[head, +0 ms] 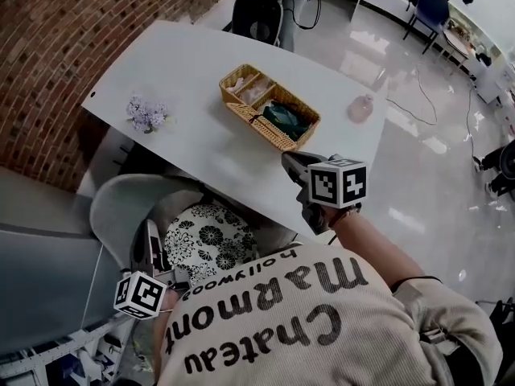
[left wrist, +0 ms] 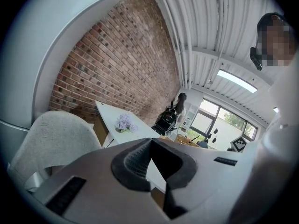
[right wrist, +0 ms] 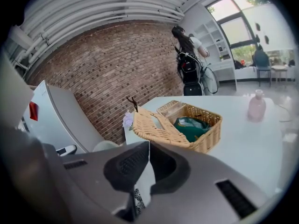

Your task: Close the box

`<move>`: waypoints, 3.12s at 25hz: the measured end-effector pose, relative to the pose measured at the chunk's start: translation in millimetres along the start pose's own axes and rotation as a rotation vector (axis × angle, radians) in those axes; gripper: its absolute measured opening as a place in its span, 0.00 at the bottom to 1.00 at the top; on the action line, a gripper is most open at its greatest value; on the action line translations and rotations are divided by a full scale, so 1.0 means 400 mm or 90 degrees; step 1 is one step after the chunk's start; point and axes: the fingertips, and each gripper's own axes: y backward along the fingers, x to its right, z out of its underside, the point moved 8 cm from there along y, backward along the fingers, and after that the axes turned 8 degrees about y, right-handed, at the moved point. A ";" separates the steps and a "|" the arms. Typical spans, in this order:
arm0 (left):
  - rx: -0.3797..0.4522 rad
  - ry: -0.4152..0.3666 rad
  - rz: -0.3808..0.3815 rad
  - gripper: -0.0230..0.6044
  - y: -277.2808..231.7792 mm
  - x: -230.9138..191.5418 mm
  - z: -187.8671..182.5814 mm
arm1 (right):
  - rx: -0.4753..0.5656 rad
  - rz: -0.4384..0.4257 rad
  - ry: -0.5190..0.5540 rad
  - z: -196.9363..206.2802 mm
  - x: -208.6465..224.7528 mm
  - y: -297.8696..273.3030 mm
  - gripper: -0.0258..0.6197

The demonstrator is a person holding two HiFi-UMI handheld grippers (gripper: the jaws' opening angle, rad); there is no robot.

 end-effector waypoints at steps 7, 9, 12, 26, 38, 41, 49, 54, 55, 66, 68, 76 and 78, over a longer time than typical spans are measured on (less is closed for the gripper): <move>0.006 0.002 -0.001 0.04 -0.005 0.019 0.004 | 0.008 -0.015 -0.002 -0.019 0.013 0.004 0.05; 0.007 0.001 0.000 0.04 -0.007 0.025 0.006 | 0.010 -0.019 -0.004 -0.020 0.015 0.005 0.05; 0.008 -0.001 0.001 0.04 -0.007 0.032 0.007 | 0.013 -0.022 -0.008 -0.019 0.018 0.008 0.06; 0.007 0.003 -0.007 0.04 -0.010 0.036 0.006 | 0.028 -0.024 -0.027 -0.031 0.034 0.012 0.05; 0.009 0.009 -0.012 0.04 -0.011 0.031 0.010 | 0.037 -0.015 -0.030 -0.037 0.050 0.016 0.05; 0.011 0.010 -0.010 0.04 -0.012 0.028 0.010 | 0.040 -0.017 -0.033 -0.038 0.051 0.016 0.05; 0.003 0.014 -0.011 0.04 -0.015 0.044 0.015 | 0.044 -0.015 -0.034 -0.042 0.055 0.021 0.05; 0.011 0.018 -0.011 0.04 -0.012 0.037 0.016 | 0.054 -0.018 -0.046 -0.047 0.062 0.024 0.05; 0.010 0.018 -0.014 0.04 -0.011 0.038 0.016 | 0.054 -0.019 -0.046 -0.047 0.063 0.025 0.05; 0.013 0.023 -0.011 0.04 -0.017 0.034 0.018 | 0.059 -0.013 -0.048 -0.057 0.075 0.024 0.05; 0.013 0.023 -0.011 0.04 -0.017 0.034 0.020 | 0.059 -0.013 -0.046 -0.056 0.074 0.025 0.05; 0.006 0.025 -0.018 0.04 -0.015 0.038 0.021 | 0.058 -0.011 -0.048 -0.055 0.076 0.027 0.05; 0.005 0.025 -0.019 0.04 -0.017 0.040 0.020 | 0.056 -0.009 -0.046 -0.055 0.077 0.027 0.05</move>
